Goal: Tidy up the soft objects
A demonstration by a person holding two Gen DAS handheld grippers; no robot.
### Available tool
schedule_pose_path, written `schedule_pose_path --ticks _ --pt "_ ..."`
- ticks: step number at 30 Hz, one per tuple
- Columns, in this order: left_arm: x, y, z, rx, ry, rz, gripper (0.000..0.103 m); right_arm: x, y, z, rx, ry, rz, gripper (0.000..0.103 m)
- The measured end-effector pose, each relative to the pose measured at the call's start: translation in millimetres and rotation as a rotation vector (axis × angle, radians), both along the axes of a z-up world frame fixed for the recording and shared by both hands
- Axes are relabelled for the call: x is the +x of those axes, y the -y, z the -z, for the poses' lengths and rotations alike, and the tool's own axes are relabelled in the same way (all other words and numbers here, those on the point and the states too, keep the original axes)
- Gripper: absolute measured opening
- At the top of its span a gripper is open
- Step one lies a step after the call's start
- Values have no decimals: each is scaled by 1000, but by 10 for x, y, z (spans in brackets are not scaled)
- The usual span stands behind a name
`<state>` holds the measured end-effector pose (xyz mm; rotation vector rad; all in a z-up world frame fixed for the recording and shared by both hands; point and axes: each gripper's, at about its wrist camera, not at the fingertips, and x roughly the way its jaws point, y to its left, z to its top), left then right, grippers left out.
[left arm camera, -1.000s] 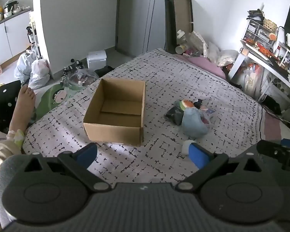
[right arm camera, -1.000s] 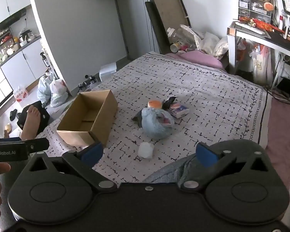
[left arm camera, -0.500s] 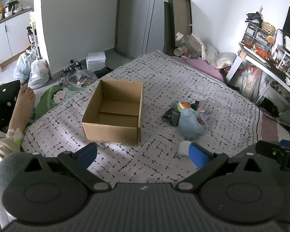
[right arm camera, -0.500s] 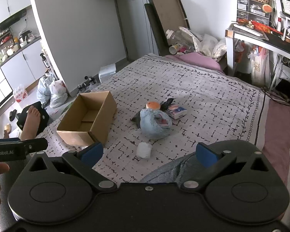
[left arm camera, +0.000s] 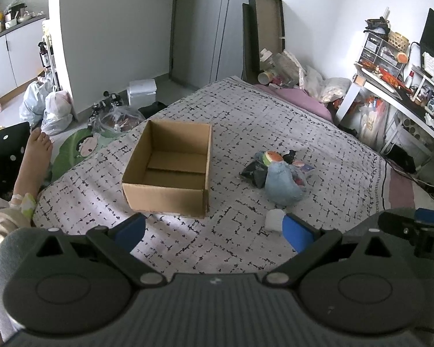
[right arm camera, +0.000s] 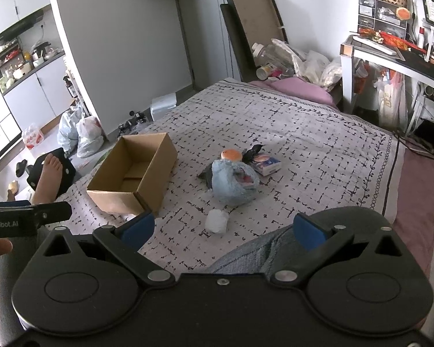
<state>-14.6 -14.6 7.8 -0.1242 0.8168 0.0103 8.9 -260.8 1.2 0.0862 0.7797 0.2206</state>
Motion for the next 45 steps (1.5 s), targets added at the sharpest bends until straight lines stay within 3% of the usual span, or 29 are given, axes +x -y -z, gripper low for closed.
schedule_pose_path --ticks 33,45 --pt "25 3 32 -19 5 0 100 6 15 -3 -15 4 7 103" --pt "178 -54 84 -52 9 -5 100 202 -96 86 -40 -24 -8 103"
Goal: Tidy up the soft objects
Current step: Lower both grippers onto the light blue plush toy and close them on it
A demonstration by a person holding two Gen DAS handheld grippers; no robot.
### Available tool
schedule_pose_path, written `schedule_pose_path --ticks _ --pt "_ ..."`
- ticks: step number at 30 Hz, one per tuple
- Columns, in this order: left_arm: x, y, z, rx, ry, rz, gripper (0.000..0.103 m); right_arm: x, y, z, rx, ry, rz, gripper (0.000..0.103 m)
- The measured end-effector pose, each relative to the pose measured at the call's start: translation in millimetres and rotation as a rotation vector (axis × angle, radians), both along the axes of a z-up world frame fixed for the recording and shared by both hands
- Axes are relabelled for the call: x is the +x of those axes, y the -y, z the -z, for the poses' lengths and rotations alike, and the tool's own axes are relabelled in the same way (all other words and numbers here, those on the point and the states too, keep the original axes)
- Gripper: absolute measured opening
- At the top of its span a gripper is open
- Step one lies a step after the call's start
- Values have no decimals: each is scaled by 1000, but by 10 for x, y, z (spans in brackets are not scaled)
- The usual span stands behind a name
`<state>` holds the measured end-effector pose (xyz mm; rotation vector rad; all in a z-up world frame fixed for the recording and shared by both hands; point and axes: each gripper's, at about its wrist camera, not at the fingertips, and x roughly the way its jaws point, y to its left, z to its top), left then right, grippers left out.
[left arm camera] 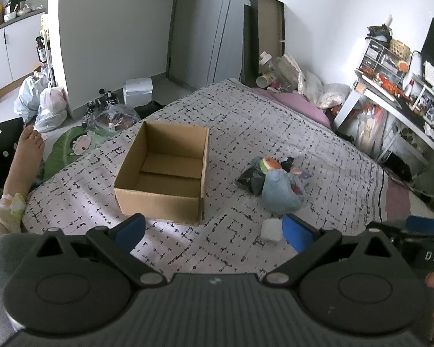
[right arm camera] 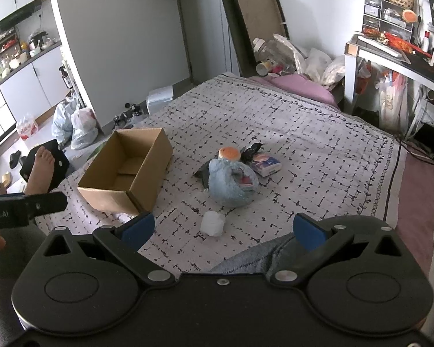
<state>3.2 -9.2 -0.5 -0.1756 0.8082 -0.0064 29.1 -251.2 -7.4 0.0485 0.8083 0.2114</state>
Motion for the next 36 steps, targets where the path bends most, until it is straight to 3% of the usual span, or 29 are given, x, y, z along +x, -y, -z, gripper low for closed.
schedule_pose_path --ticks 18,20,31,36 --pt "501 117 243 -73 -11 19 97 517 261 297 156 -68 57 102" --pt "574 165 272 -79 -13 28 94 581 298 332 166 -69 66 99" --pt "1012 486 490 -116 -59 74 78 971 560 624 262 -150 129 60" --pt "1198 597 633 -145 -96 77 70 1133 622 734 305 -175 143 55"
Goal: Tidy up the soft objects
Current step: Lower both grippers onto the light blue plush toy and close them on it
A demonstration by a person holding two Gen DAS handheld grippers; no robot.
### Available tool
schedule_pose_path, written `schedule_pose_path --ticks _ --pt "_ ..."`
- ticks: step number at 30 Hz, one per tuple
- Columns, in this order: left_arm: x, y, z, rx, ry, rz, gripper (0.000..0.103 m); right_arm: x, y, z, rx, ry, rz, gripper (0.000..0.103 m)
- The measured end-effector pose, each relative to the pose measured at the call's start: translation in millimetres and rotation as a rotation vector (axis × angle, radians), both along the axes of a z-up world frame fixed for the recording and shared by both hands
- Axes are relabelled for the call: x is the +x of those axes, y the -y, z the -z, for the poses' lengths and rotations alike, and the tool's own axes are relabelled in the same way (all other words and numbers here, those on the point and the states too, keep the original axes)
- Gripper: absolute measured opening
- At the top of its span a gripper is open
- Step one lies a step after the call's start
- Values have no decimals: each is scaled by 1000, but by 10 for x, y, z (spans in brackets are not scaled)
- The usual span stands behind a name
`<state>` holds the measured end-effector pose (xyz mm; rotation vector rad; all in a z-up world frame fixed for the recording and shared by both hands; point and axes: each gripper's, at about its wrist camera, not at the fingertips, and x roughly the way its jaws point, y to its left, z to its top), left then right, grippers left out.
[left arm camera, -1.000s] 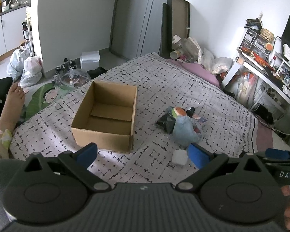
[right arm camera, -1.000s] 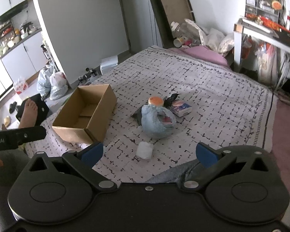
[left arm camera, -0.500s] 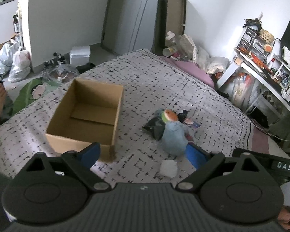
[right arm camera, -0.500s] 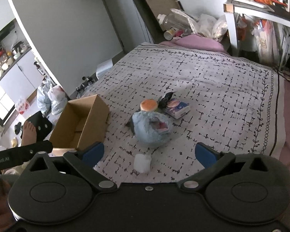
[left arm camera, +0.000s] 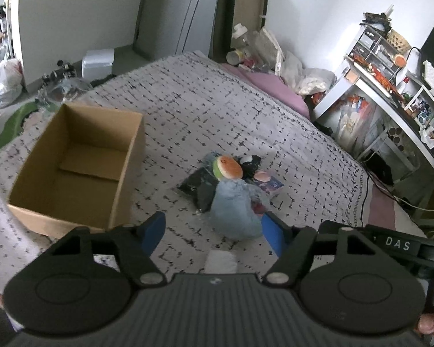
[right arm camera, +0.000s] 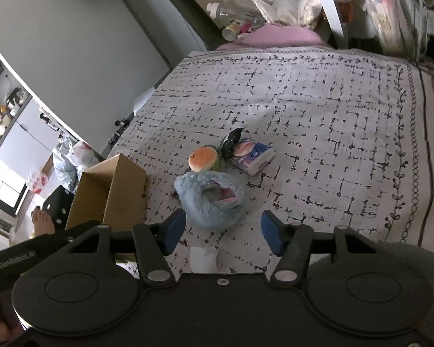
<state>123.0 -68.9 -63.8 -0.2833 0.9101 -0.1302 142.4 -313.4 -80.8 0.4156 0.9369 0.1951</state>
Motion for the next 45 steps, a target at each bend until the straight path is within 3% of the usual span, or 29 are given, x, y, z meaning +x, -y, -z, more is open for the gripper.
schedule_pose_path --ticks 4,16,33,42,45 --pt "160 117 99 -20 -26 9 66 156 44 124 33 -34 17 45" --pt "575 373 480 -63 -125 6 49 544 118 514 135 -113 49 32" --pt "934 508 953 -87 -224 -23 42 880 190 970 292 -233 75 26" --pt "989 439 1046 -98 -224 -66 25 985 78 1114 310 -268 50 26" --pt "976 430 1027 -100 -218 -67 21 989 32 1116 297 -263 43 16"
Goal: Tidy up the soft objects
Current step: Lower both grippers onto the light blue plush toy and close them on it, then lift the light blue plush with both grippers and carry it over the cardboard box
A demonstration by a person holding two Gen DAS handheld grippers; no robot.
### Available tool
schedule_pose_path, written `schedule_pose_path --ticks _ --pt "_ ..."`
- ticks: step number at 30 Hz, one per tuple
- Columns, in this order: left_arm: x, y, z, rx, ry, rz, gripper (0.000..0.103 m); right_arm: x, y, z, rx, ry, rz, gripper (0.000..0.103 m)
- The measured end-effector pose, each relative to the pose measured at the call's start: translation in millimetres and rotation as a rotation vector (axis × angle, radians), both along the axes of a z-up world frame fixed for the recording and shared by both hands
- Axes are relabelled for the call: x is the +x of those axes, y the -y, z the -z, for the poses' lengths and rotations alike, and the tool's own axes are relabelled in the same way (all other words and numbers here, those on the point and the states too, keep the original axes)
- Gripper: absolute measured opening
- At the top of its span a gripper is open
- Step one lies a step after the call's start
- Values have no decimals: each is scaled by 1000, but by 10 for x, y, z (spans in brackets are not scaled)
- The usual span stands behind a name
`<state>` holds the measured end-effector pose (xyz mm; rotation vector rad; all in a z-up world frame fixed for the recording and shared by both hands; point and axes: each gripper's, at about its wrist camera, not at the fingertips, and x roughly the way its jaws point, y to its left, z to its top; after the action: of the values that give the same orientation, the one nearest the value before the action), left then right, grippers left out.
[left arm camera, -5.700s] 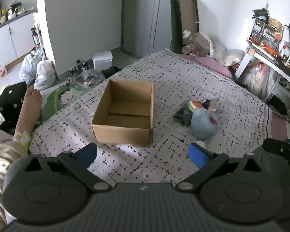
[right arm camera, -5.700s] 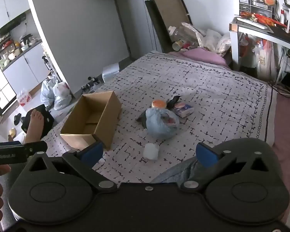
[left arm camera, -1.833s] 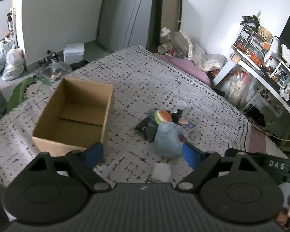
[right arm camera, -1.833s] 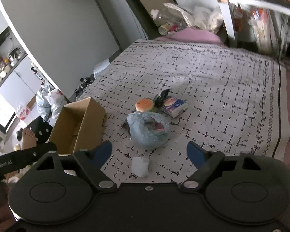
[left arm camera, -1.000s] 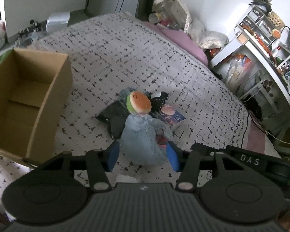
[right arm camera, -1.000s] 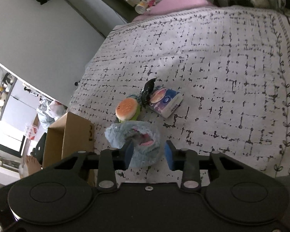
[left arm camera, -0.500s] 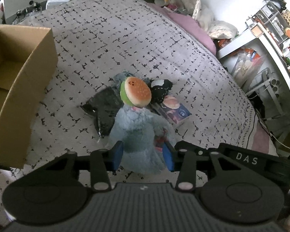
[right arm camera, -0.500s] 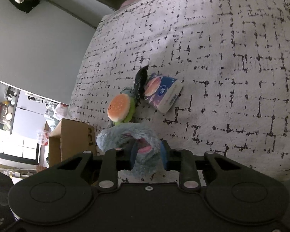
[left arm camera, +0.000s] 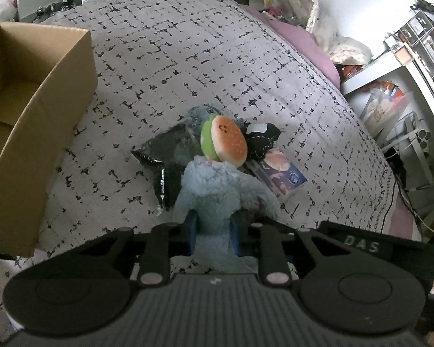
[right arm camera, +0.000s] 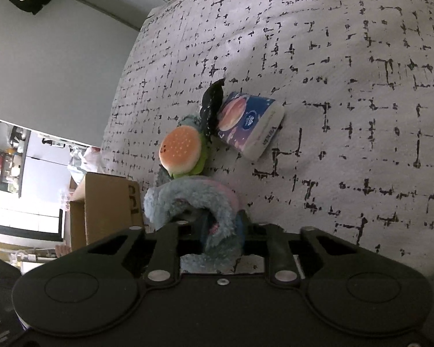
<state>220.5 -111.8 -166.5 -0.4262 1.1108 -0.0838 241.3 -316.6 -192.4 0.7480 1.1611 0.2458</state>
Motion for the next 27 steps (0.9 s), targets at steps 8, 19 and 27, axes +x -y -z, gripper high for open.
schedule_pose_path --ticks 8,19,27 --pt "-94 -55 -157 -21 38 4 19 -109 -79 -250 -51 79 -30 13" --pt "-300 -157 -391 -46 89 -1 19 -345 -187 -553 -89 145 -35 13" --pt "-439 -340 -561 -56 127 -30 19 -442 -376 -771 -104 192 -60 13"
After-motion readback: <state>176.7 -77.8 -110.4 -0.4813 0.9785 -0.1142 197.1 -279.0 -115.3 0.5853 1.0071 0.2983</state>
